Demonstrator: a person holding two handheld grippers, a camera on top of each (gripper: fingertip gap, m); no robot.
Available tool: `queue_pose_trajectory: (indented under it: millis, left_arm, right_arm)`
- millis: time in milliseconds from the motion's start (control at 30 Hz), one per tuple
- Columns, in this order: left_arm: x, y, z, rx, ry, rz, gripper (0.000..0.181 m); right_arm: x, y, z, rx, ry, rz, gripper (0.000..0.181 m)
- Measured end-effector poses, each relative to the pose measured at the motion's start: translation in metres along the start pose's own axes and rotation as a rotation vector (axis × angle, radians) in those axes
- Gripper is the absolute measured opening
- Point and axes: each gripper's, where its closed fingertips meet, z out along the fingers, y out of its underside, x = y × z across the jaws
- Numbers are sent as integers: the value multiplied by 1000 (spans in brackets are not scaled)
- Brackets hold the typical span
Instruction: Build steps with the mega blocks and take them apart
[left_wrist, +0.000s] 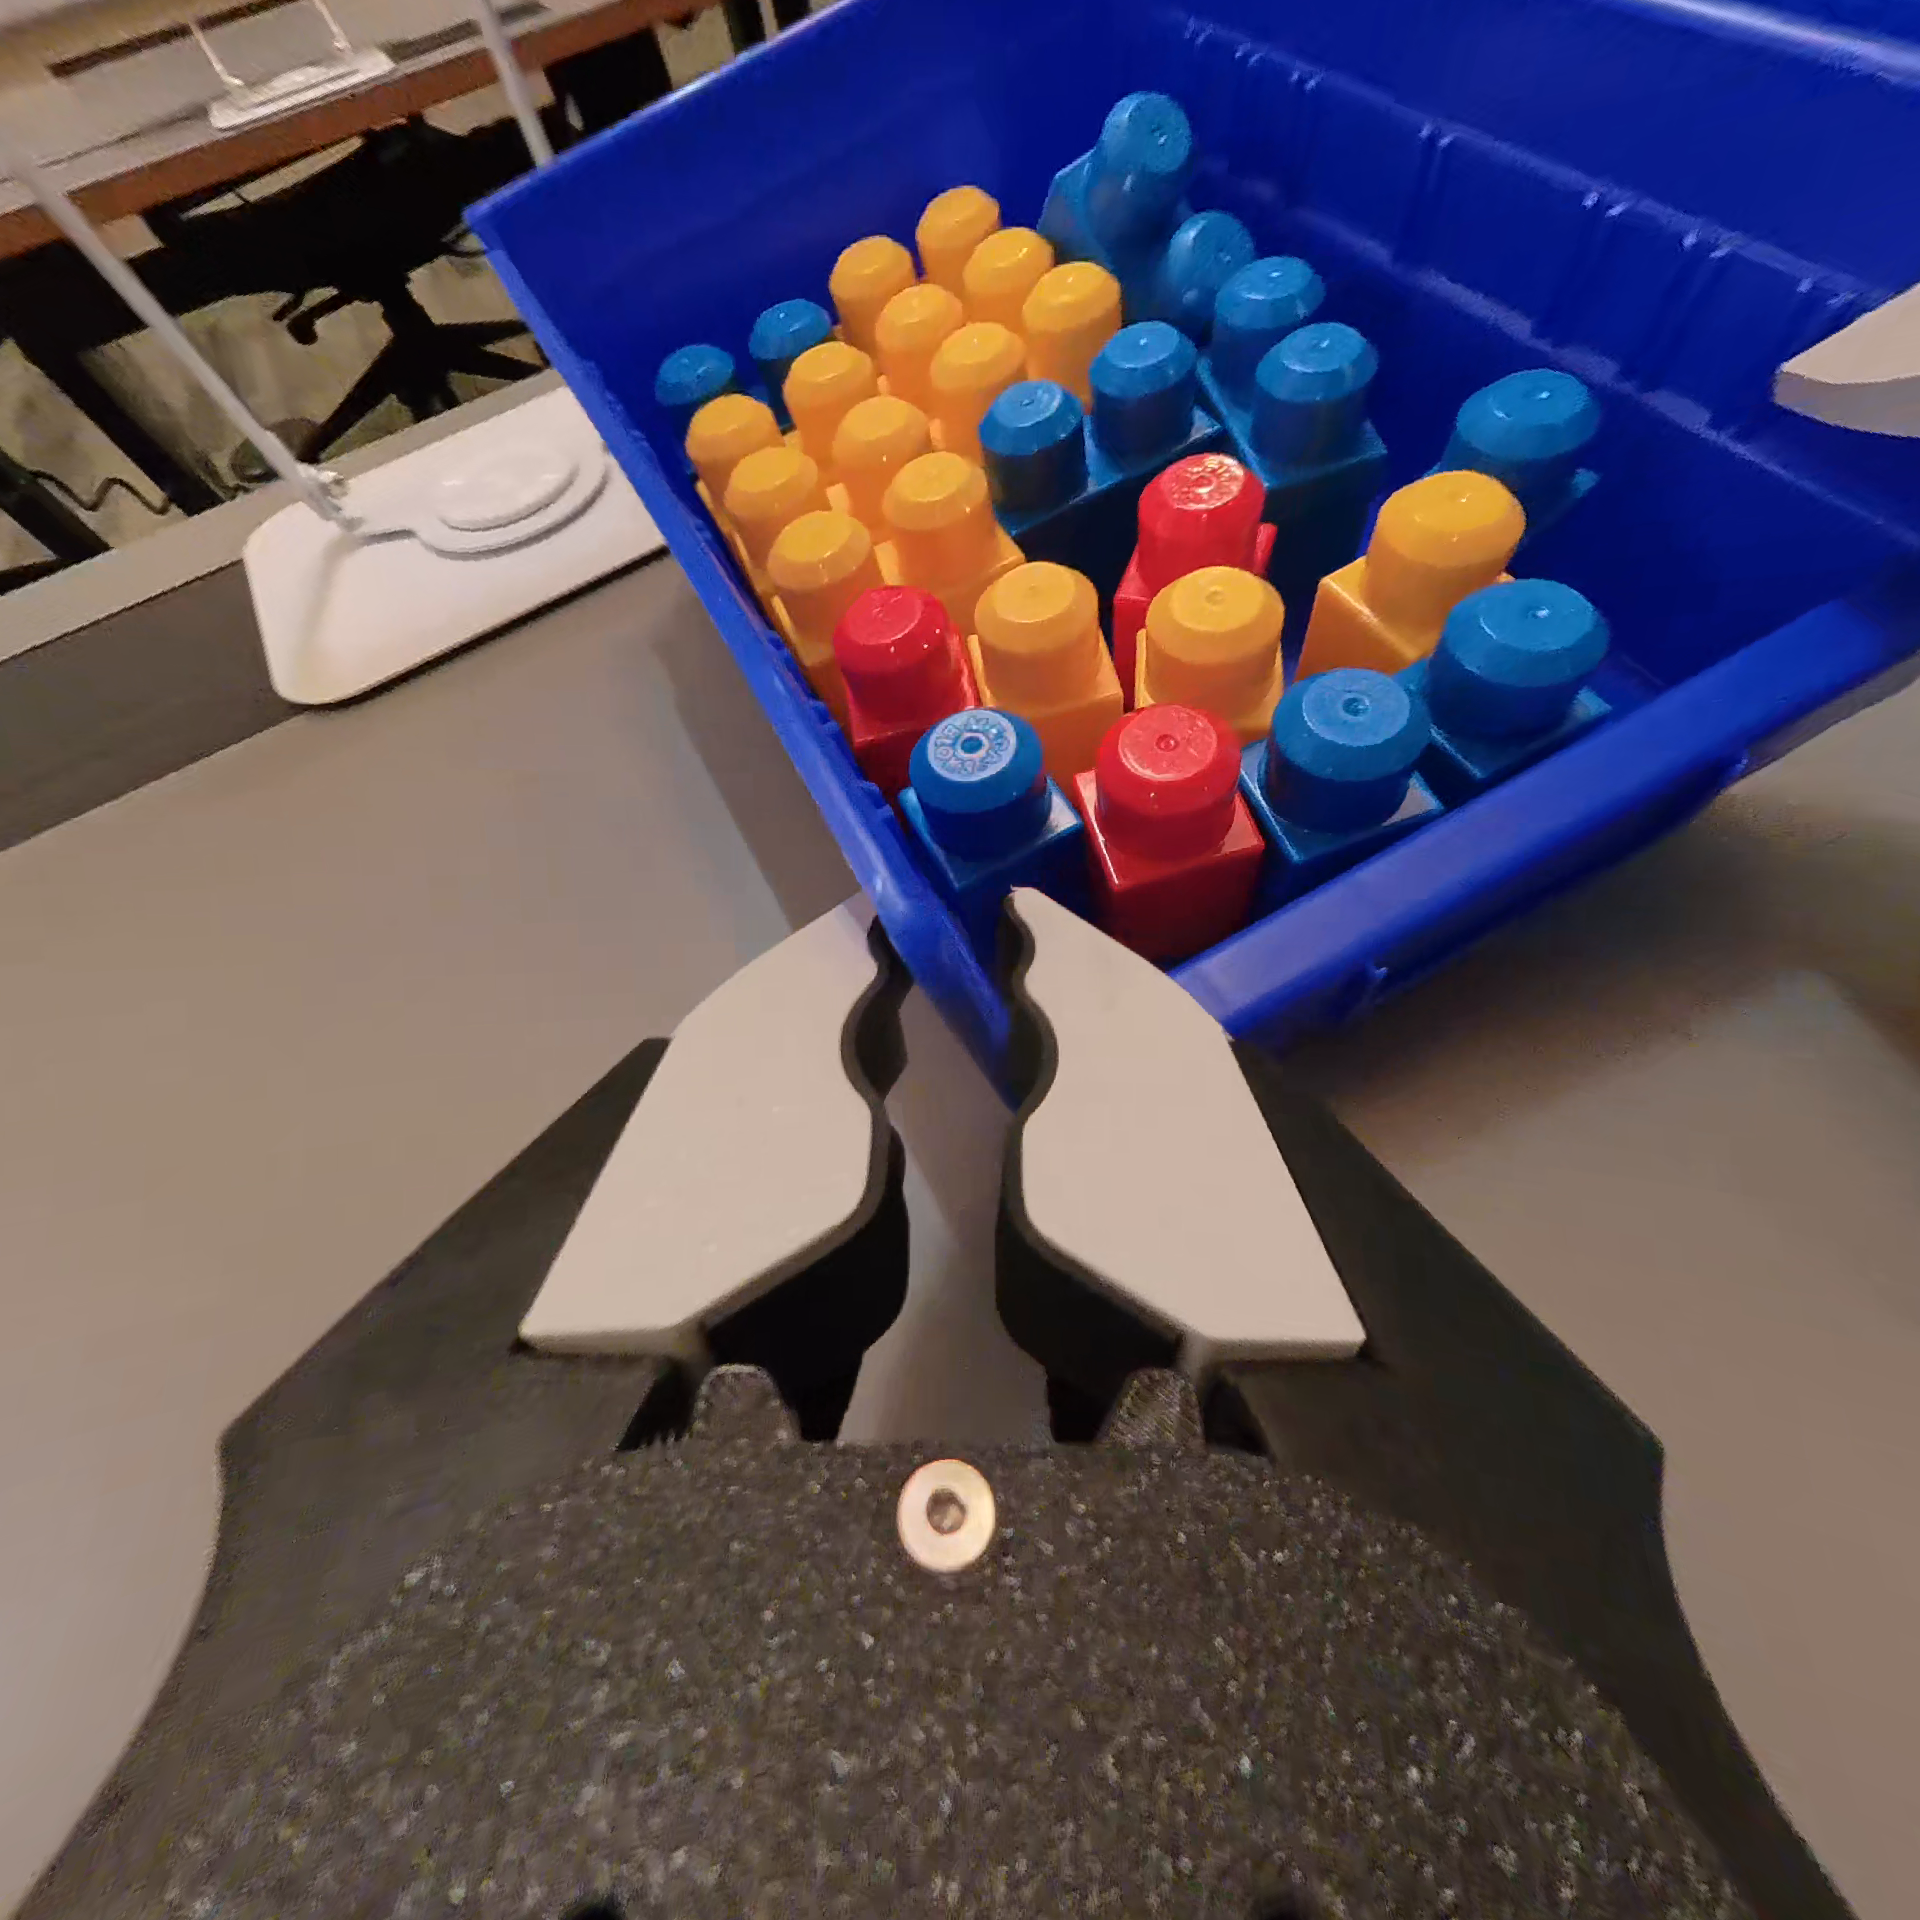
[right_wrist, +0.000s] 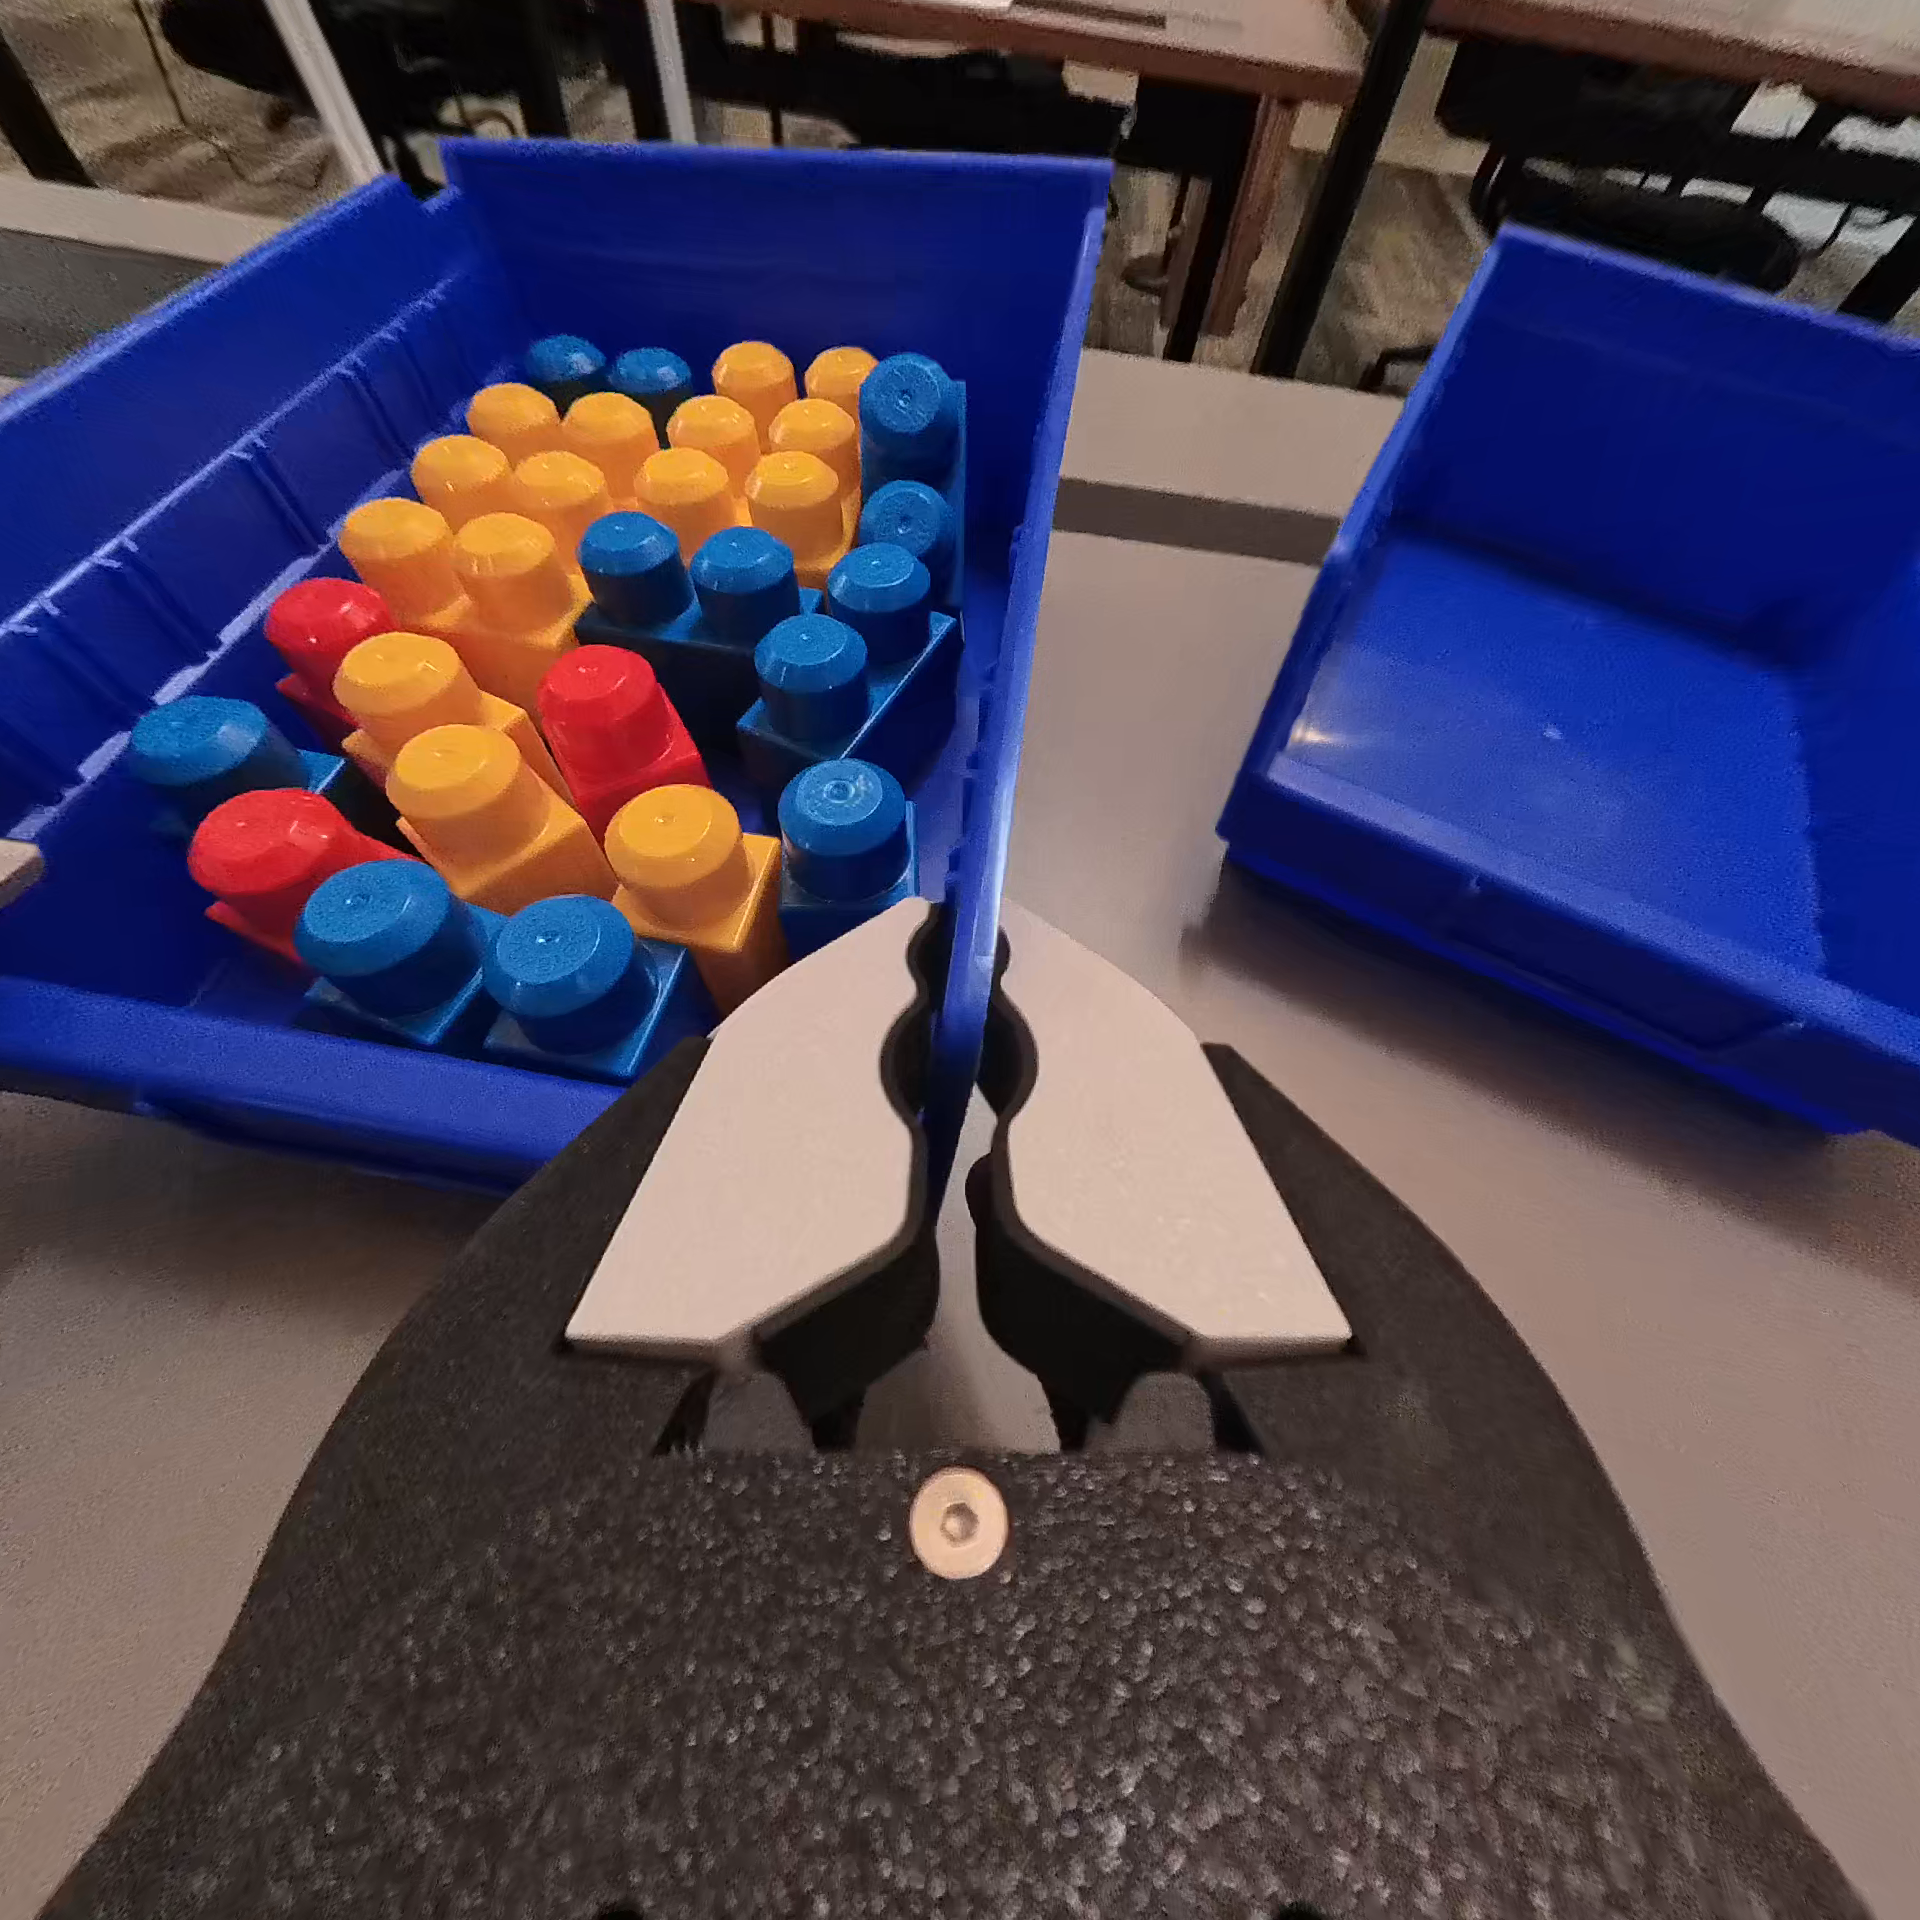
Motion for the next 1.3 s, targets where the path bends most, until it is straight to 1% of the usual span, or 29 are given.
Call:
queue_pose_trajectory:
  millis: [100,200,267,400,500,600,700,833,967,1067,1133,1300]
  left_arm:
    - [-15,-6,-8,49,-52,-23,12]
    - [-39,-22,-28,118,-134,-19,8]
    - [-59,-33,-44,161,-196,-21,7]
    - [-107,-44,-82,209,-312,-37,6]
    - [-148,-42,-110,222,-406,-66,6]
    - [-187,-28,-134,197,-479,-109,6]
    - [-220,-7,-153,155,-548,-138,6]
    - [-258,25,-175,95,-621,-182,5]
    - [-284,64,-187,27,-661,-241,5]
    - [-295,91,-187,-11,-666,-286,6]
    - [-300,105,-184,-26,-666,-304,5]
    - [-314,126,-176,-56,-662,-344,5]
  right_arm:
    - [-11,-12,-6,58,3,-15,3]
    - [-30,-25,-10,105,-30,2,3]
    - [-48,-41,-13,148,-61,2,5]
    - [-94,-80,-13,225,-150,-17,6]
    - [-138,-107,-6,261,-226,-35,6]
    - [-184,-121,6,255,-306,-44,6]
    - [-230,-124,20,224,-385,-47,6]
    - [-289,-118,37,178,-481,-62,7]
    - [-337,-103,53,113,-549,-95,7]
    - [-360,-88,63,68,-571,-125,7]
    - [-370,-79,69,49,-573,-139,7]
    - [-387,-65,83,14,-578,-158,8]
